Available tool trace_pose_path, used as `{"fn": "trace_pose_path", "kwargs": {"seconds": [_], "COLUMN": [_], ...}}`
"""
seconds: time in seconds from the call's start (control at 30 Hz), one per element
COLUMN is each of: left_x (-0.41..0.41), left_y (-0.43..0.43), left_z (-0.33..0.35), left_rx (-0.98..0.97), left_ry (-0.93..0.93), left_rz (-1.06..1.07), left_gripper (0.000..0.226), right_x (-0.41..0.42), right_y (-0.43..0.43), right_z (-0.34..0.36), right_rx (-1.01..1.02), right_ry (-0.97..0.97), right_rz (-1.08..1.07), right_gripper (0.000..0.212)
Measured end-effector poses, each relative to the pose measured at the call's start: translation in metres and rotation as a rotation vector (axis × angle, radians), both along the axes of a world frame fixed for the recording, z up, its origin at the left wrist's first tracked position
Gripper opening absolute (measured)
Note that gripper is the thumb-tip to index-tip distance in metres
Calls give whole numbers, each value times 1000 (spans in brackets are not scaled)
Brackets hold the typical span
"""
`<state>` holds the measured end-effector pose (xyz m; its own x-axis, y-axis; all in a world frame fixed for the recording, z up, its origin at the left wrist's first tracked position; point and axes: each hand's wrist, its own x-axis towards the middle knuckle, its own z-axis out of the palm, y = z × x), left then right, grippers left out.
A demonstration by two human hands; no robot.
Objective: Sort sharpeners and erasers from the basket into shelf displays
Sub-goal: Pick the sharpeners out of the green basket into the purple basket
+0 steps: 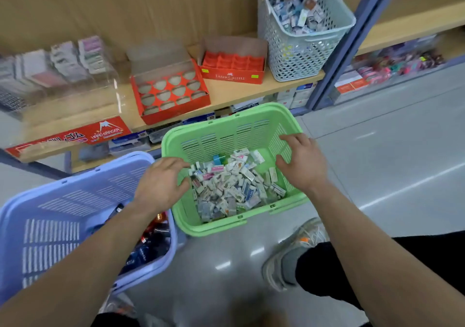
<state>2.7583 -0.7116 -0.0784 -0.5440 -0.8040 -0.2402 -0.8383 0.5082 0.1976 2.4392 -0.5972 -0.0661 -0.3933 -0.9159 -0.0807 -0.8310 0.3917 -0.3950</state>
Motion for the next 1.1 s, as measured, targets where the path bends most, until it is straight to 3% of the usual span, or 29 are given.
{"fn": "trace_pose_path", "kwargs": {"seconds": [0.13, 0.27, 0.4, 0.57, 0.63, 0.8, 0.97, 1.1], "left_x": [13, 2, -1, 1, 0, -1, -2, -8], "left_y": [8, -1, -7, -9, -10, -8, -8, -4], "left_z": [-14, -23, -42, -50, -51, -49, -43, -30], "left_rx": [-19, -28, -93, -109, -114, -109, -110, -97], "left_ry": [-3, 84, 94, 174, 208, 214, 187, 118], "left_rz": [-8, 52, 43, 45, 56, 77, 63, 68], "left_gripper": [56, 64, 60, 51, 48, 48, 47, 69], "right_x": [46, 71, 87, 92, 90, 87, 77, 79], "right_y": [-35, -89, -134, -141, -143, -141, -136, -122], "right_z": [-28, -77, -130, -174, -179, -179, -146, -87], "right_rx": [209, 381, 425, 429, 418, 416, 361, 319], "right_ry": [-114, -85, -89, 99, 72, -159, -486, -871], "right_rz": [240, 393, 445, 468, 445, 383, 240, 208], "right_gripper": [54, 61, 63, 67, 68, 66, 33, 40]}}
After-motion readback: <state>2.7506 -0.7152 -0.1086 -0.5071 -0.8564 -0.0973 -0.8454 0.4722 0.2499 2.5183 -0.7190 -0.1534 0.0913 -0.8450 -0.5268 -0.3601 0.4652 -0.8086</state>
